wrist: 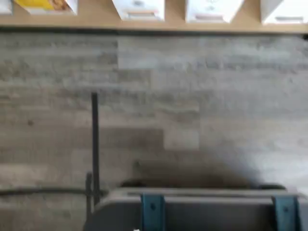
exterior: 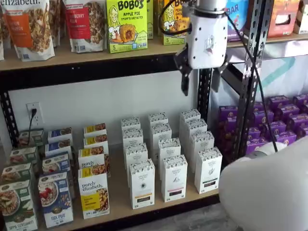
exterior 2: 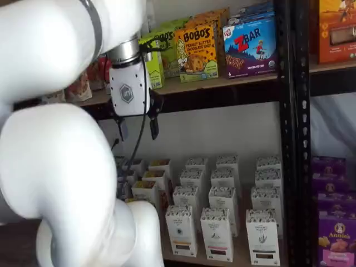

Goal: Pick up the white box with a yellow strip in the middle, on the bottom shelf, the fourth box from the left

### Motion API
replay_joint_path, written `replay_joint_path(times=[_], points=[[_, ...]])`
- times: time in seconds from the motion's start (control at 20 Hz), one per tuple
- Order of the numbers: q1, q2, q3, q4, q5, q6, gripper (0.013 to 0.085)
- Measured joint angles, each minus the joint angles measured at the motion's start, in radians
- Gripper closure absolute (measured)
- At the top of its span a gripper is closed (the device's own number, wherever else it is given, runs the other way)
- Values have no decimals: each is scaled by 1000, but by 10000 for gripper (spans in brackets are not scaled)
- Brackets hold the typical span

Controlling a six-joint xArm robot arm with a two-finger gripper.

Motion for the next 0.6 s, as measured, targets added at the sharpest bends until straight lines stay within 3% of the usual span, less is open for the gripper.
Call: replay_joint_path(times=[0.15, 0.25, 0.5, 0.6], points=[[47, -21, 59, -16, -122, 44, 130], [77, -3, 70, -29, -156, 73, 130], [111, 67, 82, 12, -225, 100, 130], [132, 94, 91, -2, -263, 122, 130]])
